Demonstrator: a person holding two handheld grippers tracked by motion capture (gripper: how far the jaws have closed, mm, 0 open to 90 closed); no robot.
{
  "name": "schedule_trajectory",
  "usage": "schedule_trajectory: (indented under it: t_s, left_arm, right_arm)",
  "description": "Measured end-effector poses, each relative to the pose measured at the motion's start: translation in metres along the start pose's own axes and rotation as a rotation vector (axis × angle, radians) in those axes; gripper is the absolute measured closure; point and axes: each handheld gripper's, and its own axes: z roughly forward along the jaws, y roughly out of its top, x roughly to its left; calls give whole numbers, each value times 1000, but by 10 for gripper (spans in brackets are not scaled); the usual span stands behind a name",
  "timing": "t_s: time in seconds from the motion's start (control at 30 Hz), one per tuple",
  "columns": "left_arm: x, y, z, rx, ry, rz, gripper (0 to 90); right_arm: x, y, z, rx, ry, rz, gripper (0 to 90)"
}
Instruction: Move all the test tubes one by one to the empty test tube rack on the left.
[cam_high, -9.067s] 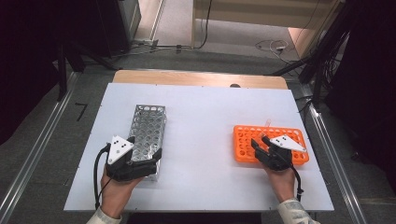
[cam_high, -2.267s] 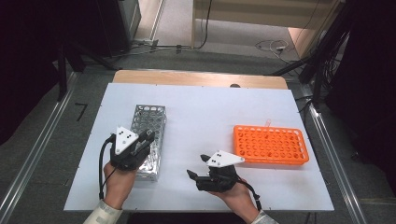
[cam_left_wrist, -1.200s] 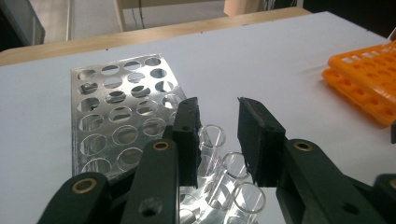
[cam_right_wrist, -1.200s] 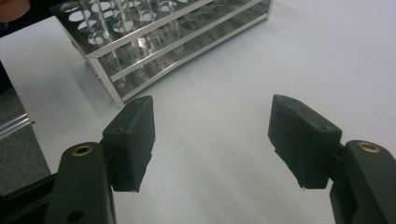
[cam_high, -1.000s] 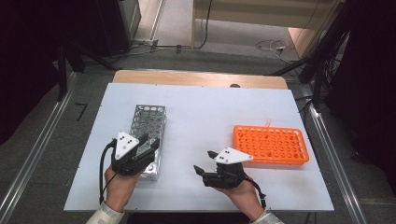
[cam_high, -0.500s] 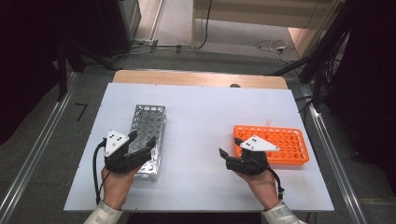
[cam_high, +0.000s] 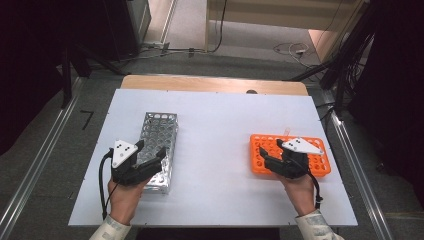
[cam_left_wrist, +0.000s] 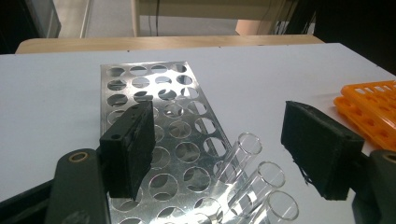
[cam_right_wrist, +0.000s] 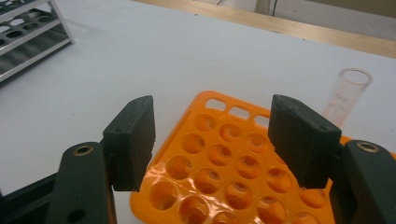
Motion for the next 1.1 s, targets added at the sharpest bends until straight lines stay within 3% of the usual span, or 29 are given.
schedule_trajectory:
  t_s: [0.63,1.1]
  left_arm:
    - [-1,0,-1,-7,11,10,258]
    - [-3,0,0,-5,14,19,258]
  right_arm:
    - [-29,-3,-5,-2,-76,56,308]
    - [-47,-4,23,31,-153,84,373]
